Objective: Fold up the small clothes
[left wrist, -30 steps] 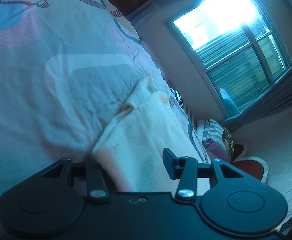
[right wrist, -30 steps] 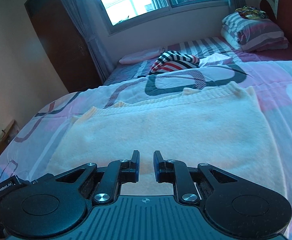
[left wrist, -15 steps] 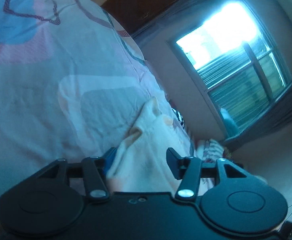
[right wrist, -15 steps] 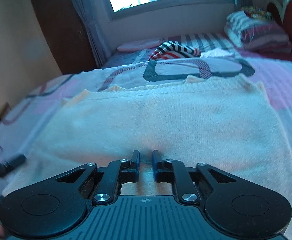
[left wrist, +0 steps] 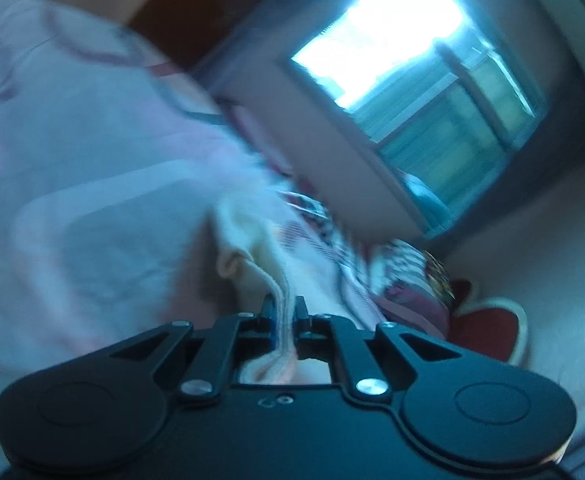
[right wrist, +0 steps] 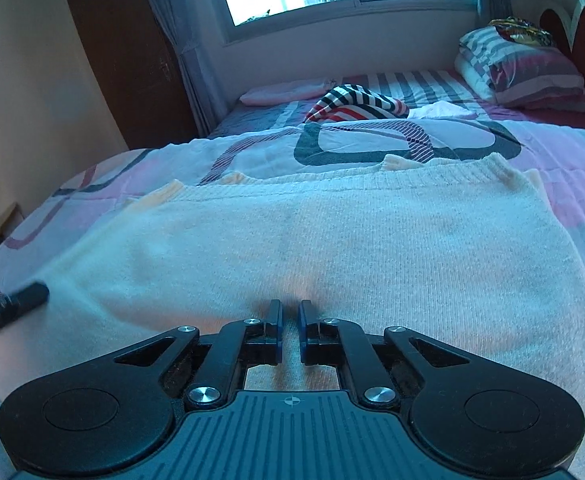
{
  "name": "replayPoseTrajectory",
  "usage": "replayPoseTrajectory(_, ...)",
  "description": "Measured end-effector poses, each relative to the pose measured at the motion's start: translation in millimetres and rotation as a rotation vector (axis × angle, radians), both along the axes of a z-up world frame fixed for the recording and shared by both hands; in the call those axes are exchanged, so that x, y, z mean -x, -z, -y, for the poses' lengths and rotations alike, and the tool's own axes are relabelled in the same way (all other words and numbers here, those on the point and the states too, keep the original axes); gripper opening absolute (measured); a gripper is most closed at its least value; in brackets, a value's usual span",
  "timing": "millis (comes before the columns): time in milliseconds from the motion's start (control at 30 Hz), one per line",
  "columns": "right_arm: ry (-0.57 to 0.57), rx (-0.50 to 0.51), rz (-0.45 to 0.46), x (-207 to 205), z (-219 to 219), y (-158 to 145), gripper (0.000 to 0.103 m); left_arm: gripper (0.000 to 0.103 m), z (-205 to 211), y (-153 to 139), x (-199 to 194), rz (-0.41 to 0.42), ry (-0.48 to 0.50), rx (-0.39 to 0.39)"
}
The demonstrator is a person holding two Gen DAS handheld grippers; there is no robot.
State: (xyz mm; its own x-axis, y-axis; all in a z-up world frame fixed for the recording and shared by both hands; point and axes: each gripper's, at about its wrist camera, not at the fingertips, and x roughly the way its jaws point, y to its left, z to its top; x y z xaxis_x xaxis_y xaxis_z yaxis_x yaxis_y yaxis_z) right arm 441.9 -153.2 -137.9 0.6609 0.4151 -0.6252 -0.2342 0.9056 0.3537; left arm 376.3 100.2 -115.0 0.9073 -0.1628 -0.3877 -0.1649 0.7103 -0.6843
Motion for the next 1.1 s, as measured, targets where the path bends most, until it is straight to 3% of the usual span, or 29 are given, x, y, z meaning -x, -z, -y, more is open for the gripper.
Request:
replayPoseTrajectory(167,0.205,-0.192,0.023,15.4,74.7,-15.8,0.005,0.005,67.5,-42.8,-21.5,0.036,0.231,-0.134)
replayPoseTrajectory(267,0.313,-0.225,0.047,29.4,128.8,-26.0,0.005,0.005,116.9,-51.6,-30.9,0.02,0.345,-0.214)
replayPoseTrajectory(433,0.404,-0.256,0.05,51.8,195.0,-36.4,0.005,0.006,192.8,-26.9,-44.2,-0.057,0.502,-0.251)
replayPoseTrajectory(567,0.402,-0.286,0.02,62.0,219.6,-37.8,0.006,0.02,243.7,5.8,-54.3,-0.25,0.678,-0.278)
replayPoseTrajectory(600,0.395,-0.296,0.022,62.9,223.4,-40.4,0.006,0.024,242.7,2.2,-48.0,-0.227,0.691,-0.278)
replayPoseTrajectory(633,0.384,-0.312,0.029,64.4,224.8,-42.1,0.01,0.04,236.6,-4.4,-41.1,-0.185,0.697,-0.274)
replayPoseTrajectory(667,0.37,-0.33,0.034,64.9,224.7,-44.0,0.024,0.058,225.2,-12.6,-34.1,-0.144,0.679,-0.276)
replayPoseTrajectory(700,0.353,-0.346,0.04,65.8,220.5,-45.4,0.033,0.062,211.5,-20.5,-29.0,-0.108,0.634,-0.287)
replayPoseTrajectory(733,0.331,-0.358,0.047,64.5,215.9,-47.1,0.044,0.065,197.5,-26.3,-26.1,-0.079,0.591,-0.301)
replayPoseTrajectory(800,0.272,-0.378,0.042,56.2,202.4,-48.1,0.044,0.064,167.7,-31.9,-30.9,-0.061,0.494,-0.345)
replayPoseTrajectory(933,0.195,-0.337,-0.012,31.7,171.5,-38.3,0.043,0.058,128.6,-23.1,-58.5,-0.137,0.371,-0.384)
replayPoseTrajectory(1100,0.188,-0.259,-0.072,11.3,155.8,-17.3,0.044,0.058,119.7,1.8,-82.1,-0.234,0.402,-0.408)
